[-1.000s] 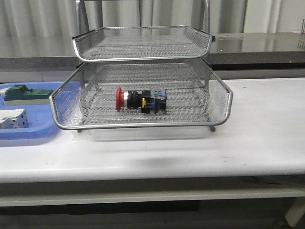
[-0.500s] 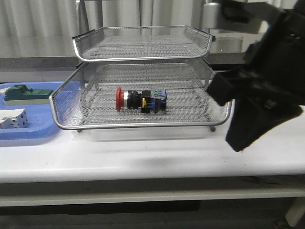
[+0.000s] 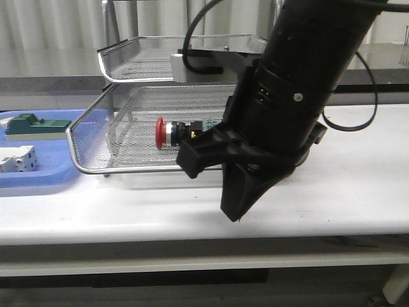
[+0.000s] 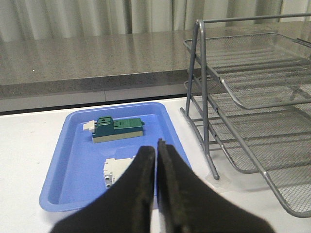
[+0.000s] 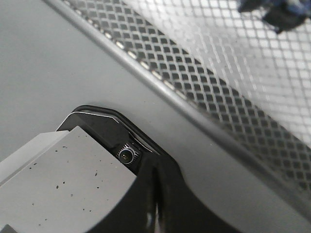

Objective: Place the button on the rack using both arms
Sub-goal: 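Bring the right gripper to the front edge of the middle tray, then push the middle tray back into the rack with the right gripper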

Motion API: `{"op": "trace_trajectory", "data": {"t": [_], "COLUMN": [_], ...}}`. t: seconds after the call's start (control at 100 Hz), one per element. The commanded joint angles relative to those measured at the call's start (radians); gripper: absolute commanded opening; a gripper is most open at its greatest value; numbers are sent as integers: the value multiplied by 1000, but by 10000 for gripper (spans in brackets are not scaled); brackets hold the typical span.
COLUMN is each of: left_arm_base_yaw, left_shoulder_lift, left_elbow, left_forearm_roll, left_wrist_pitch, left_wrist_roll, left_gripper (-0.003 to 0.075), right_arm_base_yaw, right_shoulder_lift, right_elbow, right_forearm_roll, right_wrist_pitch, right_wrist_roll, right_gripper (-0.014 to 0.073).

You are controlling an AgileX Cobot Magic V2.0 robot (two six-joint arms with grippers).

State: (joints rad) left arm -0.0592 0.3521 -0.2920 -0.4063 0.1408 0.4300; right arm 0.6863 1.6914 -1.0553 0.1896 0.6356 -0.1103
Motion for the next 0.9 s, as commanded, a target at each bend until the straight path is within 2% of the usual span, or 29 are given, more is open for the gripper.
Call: {"op": "trace_trajectory", "data": {"t": [0.0,0.34,0.5,0.89], "left_arm_base_yaw": [3,3,3,3], "left_shoulder_lift": [5,5,5,5], "left_elbow": [-28,-28,-28,-28], "left_forearm_roll": [-13,-13,-13,-13], "left_wrist_pitch": [-76,-76,-76,-76], "left_wrist_roll": [-9,-9,-9,-9], "left_gripper": [4,4,4,4], "right_arm_base_yaw": [1,0,-10,-113], "right_shoulder_lift": [-20,32,60,163], "right_elbow": [-47,-105,-159,-331], "right_forearm_roll": [-16,-190,-230,-309], "right_wrist_pitch": [-38,-91,-99,-120], "right_wrist_roll": [-14,-14,-14,-14], "right_gripper": [-69,-69,-69,-69]}}
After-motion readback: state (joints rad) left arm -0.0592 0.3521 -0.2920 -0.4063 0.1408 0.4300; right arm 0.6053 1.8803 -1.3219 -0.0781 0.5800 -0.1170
